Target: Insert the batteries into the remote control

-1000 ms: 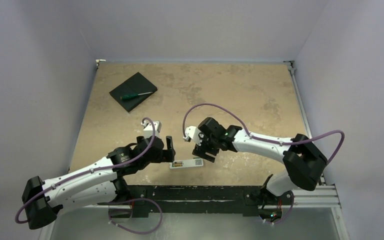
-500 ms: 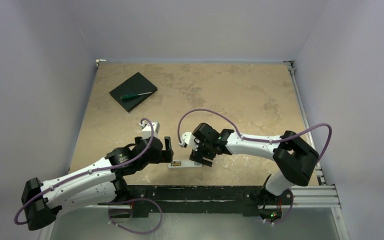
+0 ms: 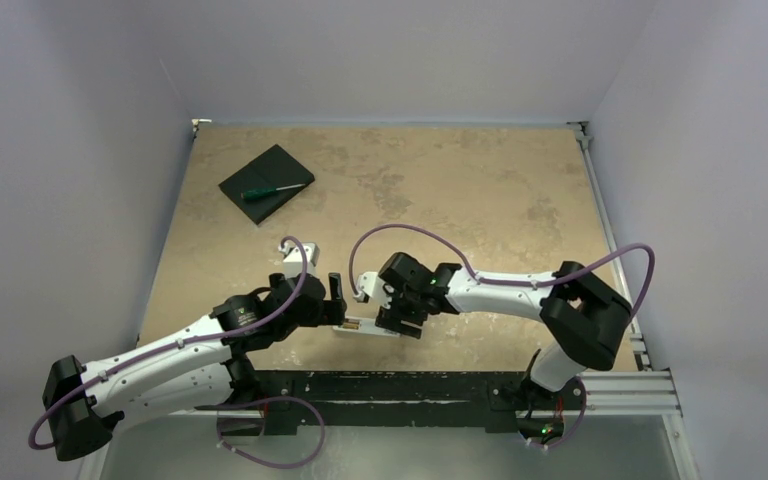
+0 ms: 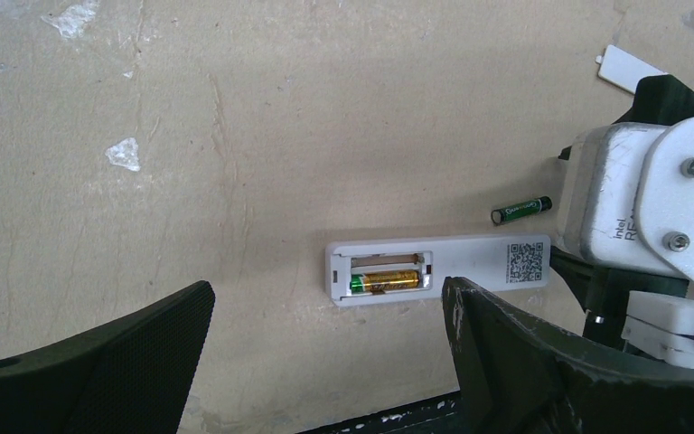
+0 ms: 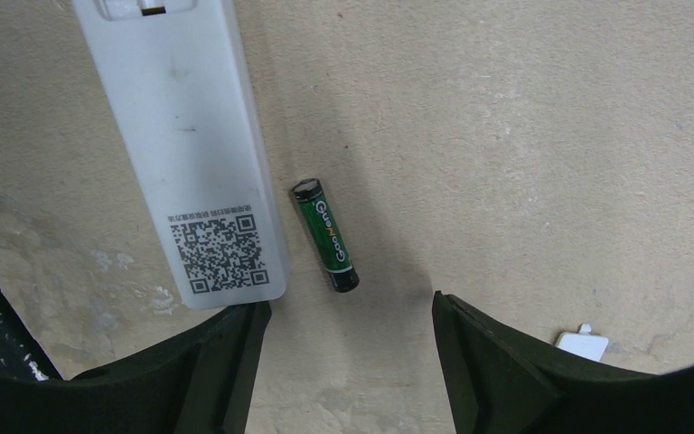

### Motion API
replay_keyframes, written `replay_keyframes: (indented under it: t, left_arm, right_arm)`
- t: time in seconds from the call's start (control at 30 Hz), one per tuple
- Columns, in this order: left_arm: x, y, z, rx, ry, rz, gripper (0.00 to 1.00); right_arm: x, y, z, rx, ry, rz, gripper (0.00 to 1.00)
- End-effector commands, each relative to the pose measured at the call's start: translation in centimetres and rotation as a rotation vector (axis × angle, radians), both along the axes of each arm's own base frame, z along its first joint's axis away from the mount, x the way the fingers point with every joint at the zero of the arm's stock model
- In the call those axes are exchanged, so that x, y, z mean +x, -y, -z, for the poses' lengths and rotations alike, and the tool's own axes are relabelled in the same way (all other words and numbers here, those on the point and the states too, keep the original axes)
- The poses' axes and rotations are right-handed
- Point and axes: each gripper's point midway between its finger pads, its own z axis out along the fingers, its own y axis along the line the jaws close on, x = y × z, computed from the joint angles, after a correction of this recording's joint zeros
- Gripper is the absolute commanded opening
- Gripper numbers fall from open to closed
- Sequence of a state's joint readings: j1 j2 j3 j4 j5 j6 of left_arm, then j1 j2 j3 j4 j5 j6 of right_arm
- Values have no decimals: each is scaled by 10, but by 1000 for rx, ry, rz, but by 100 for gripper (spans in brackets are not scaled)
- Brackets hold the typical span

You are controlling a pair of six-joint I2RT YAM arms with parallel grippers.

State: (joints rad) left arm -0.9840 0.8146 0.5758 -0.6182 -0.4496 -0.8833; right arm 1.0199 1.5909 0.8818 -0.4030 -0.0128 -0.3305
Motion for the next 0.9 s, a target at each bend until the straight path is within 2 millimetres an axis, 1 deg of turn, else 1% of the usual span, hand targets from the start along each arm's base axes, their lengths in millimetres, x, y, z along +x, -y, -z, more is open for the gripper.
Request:
replay_keyframes:
  t: [0.0, 0.5, 0.53, 0.57, 0.73, 0.87]
  left_arm:
    - [4, 0, -8, -30, 24, -26, 97]
    - [4, 0, -7, -26, 23, -25, 97]
    - [0, 4, -7, -23, 21, 0, 97]
    - [4, 1, -7, -24, 21, -21, 97]
    - [4, 0, -6, -23, 22, -25, 97]
    - [5, 0, -6, -23, 23, -27, 97]
  right_arm:
    - [10, -30, -12, 90, 30, 4, 73]
    - [11, -45, -6, 100, 19, -21, 60]
    - [10, -45, -5, 98, 17, -22, 59]
    - [10, -45, -5, 97, 15, -24, 59]
    - [10, -44, -2, 91, 18, -19, 51]
    - [10, -42, 1, 81, 15, -15, 40]
